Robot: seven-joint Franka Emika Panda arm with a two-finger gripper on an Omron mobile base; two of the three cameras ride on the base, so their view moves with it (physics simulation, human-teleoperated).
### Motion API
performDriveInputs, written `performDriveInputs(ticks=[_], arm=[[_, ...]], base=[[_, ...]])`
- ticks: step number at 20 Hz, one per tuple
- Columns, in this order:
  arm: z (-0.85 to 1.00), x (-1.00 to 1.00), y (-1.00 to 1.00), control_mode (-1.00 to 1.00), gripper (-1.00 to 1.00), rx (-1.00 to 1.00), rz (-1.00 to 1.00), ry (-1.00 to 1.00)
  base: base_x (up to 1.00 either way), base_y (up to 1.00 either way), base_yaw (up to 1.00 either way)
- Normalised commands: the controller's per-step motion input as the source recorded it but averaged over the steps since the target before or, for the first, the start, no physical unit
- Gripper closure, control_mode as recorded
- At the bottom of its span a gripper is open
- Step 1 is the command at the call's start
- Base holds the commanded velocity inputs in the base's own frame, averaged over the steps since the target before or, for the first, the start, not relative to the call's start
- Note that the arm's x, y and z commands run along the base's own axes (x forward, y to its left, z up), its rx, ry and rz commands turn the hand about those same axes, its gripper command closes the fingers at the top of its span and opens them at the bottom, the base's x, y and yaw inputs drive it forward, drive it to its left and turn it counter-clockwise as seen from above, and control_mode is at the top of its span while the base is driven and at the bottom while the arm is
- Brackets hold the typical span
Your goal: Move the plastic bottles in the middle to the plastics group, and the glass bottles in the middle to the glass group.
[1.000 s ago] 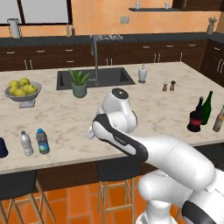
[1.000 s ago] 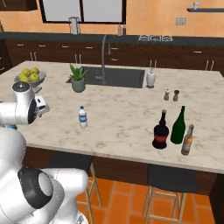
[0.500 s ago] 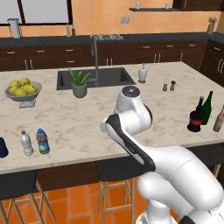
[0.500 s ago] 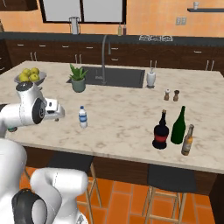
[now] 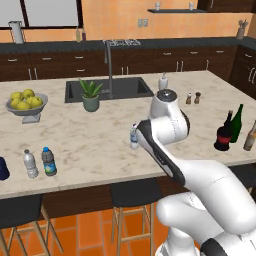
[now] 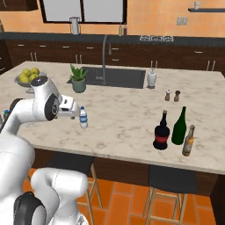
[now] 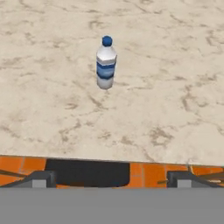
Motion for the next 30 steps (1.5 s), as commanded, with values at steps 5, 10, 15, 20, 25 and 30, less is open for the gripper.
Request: performDriveInputs(ticks=[5, 10, 15, 20, 25, 30], arm=[[0.0, 0.7, -0.17, -1.0, -1.0, 0.17, 0.05, 0.0], [0.0, 0.77, 0.06, -1.0, -1.0, 0.12, 0.02, 0.01], [-0.18, 0.61, 0.25, -1.0, -1.0, 0.0, 0.0, 0.04], [-0.3, 0.47, 0.25, -1.0, -1.0, 0.0, 0.0, 0.04], [-0.27, 0.19, -0.06, -1.0, -1.0, -0.02, 0.0, 0.07], [-0.24, 0.12, -0.09, -1.0, -1.0, -0.01, 0.0, 0.04]], base=[[0.0, 0.0, 0.0], [0.0, 0.0, 0.0], [0.0, 0.0, 0.0], [0.0, 0.0, 0.0], [0.0, 0.0, 0.0], [0.0, 0.0, 0.0]])
